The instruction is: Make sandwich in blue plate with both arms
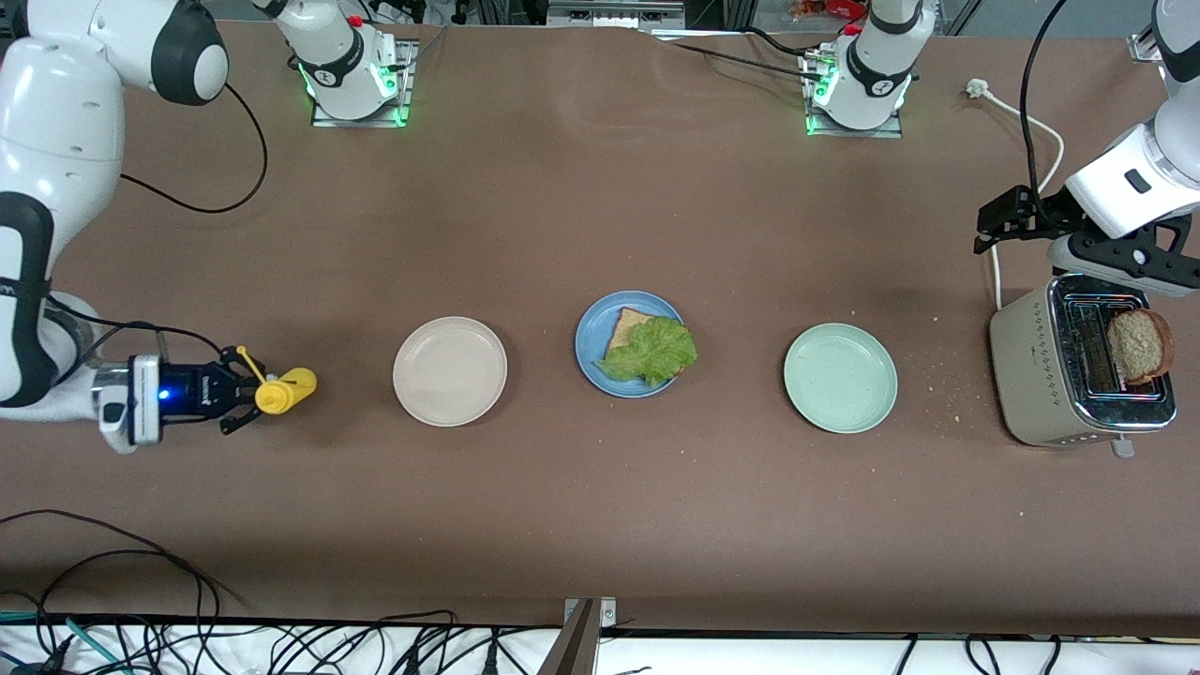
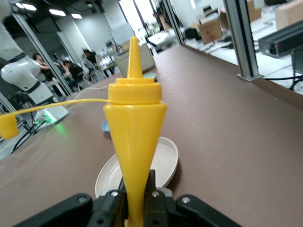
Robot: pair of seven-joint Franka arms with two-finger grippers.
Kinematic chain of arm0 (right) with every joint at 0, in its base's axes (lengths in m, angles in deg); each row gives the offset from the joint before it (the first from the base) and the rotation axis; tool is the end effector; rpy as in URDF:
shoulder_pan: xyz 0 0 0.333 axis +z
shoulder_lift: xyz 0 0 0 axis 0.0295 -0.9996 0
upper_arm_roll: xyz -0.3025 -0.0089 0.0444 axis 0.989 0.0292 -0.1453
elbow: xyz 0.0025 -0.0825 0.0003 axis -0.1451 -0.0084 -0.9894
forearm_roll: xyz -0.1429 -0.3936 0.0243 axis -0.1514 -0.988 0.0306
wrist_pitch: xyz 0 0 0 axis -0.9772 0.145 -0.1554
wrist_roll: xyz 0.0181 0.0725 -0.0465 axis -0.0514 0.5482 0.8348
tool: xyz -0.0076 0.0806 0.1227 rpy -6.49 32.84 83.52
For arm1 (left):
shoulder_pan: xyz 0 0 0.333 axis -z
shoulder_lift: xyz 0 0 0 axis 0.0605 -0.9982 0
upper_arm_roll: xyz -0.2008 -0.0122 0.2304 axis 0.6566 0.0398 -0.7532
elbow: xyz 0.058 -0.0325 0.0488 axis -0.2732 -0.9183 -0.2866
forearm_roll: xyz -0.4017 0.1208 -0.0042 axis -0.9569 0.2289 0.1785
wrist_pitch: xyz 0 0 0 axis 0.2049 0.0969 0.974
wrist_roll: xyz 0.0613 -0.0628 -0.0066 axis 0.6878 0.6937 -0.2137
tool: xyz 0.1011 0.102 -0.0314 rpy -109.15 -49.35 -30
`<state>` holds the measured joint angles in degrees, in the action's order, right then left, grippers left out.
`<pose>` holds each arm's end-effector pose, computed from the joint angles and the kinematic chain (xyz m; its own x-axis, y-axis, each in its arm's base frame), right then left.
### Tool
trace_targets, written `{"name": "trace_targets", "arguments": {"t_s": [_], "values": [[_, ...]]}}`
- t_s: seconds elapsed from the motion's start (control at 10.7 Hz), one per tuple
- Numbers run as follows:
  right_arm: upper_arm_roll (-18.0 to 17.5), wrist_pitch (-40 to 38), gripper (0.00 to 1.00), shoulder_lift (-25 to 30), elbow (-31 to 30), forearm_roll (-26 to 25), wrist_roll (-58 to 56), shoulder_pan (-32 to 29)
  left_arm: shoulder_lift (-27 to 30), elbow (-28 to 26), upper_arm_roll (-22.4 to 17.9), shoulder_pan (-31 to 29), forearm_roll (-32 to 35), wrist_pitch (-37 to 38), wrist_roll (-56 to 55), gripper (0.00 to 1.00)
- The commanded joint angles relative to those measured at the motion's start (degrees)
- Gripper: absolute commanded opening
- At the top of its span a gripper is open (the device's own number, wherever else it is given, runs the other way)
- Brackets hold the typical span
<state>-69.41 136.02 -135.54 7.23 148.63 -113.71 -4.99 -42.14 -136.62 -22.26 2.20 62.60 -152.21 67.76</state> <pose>0.7053 -0.0697 0.1891 0.3977 0.3312 0.8556 0.9143 -0.0658 -0.3995 0.5885 -0.0291 0.5229 0.9680 -0.2501 -0.0220 -0.2489 -0.9674 0.0470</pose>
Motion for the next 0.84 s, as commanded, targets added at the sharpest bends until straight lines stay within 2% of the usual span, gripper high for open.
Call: {"name": "trace_targets", "arguments": {"t_s": [0.0,0.28,0.56,0.75], "values": [[0.1,6.8,0.15,6.0,5.1,-8.0,16.7,5.6,-0.3,1.2,-0.2,0.0,-1.4,1.0,-0.2,1.00],[-0.1,18.1,0.16,11.0,5.3,-18.6,30.7,14.7,-0.3,1.2,-0.2,0.0,-1.4,1.0,-0.2,1.00],[-0.2,29.6,0.16,12.8,5.3,-33.4,45.7,26.3,-0.3,1.2,-0.2,0.0,-1.4,1.0,-0.2,1.00],[-0.2,34.5,0.16,13.1,5.3,-44.2,57.9,34.0,-0.3,1.2,-0.2,-0.1,-1.4,1.0,-0.2,1.00]]}}
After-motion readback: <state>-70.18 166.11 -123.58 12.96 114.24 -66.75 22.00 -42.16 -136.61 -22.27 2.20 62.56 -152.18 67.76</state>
